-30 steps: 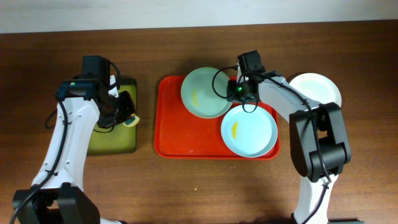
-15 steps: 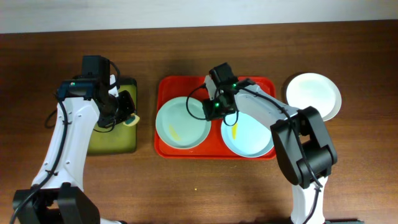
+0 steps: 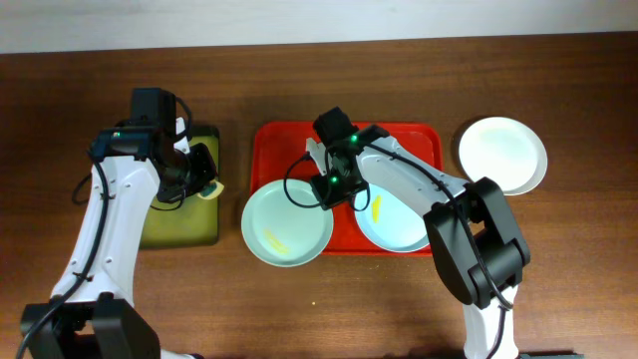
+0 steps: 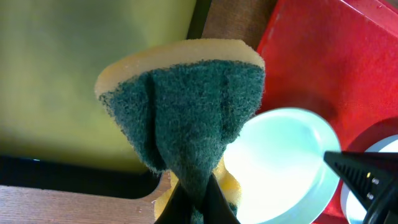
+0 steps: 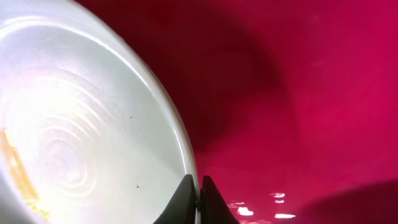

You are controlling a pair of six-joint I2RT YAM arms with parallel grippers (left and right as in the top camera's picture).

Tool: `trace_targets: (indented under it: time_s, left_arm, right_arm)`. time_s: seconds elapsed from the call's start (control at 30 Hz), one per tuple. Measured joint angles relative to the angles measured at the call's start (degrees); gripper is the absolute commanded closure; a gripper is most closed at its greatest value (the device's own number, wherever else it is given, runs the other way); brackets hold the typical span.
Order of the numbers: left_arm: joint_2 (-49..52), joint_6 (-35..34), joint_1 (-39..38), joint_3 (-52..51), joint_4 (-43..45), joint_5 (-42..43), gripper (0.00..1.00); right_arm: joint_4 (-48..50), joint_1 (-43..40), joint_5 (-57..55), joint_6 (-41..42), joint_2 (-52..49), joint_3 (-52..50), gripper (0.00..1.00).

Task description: Clean dirty plates on tray and stack at the side

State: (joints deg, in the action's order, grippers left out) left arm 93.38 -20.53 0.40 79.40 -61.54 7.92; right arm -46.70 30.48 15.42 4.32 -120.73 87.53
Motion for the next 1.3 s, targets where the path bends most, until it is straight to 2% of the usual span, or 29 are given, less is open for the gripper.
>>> trace_targets:
  time_s: [0.17, 0.37, 0.47, 0.53, 0.63, 0.73, 0.8, 1.0, 1.2, 1.27, 1.3]
  left_arm:
    - [0.0, 0.0, 0.0, 0.0, 0.0, 0.0, 1.0]
    - [0.0, 0.0, 0.0, 0.0, 0.1, 0.0, 1.0]
    - [0.0, 0.0, 0.0, -0.1, 0.4, 0.0, 1.0]
    - [0.0, 0.0, 0.0, -0.1, 0.5, 0.0, 1.0]
    - [0.0, 0.0, 0.0, -0.1, 0.8, 0.0, 1.0]
    - [0.0, 0.0, 0.0, -0.1, 0.9, 0.0, 1.0]
    - [0.0, 0.0, 0.0, -0.1, 0.9, 0.0, 1.0]
    - [0.0, 0.0, 0.0, -0.1, 0.9, 0.0, 1.0]
    - [0.0, 0.0, 0.0, -0.1, 0.7, 0.0, 1.0]
    - [0.0, 0.0, 0.0, -0.1, 0.7, 0.0, 1.0]
    - [0.0, 0.0, 0.0, -0.1, 0.7, 0.0, 1.0]
  right_arm:
    - [3.0, -1.3, -10.9, 3.5, 0.0, 0.2, 0.96]
    - [4.7, -9.4, -10.0, 5.0, 0.0, 0.2, 0.96]
    - [5.8, -9.6, -9.8, 5.0, 0.0, 0.2, 0.95]
    - [6.4, -9.6, -8.8, 5.0, 0.0, 0.2, 0.87]
    - [6.5, -9.5, -8.0, 5.3, 0.0, 0.2, 0.83]
    - [6.4, -9.4, -7.4, 5.2, 0.0, 0.2, 0.93]
    - [6.4, -9.2, -5.3, 3.3, 0.0, 0.2, 0.93]
    - [5.4, -4.7, -4.5, 2.1, 0.0, 0.2, 0.8]
    - [5.1, -4.2, -4.6, 1.9, 0.0, 0.2, 0.74]
    - [5.1, -4.2, -4.6, 1.9, 0.0, 0.2, 0.66]
    - [5.1, -4.2, -4.6, 1.9, 0.0, 0.2, 0.59]
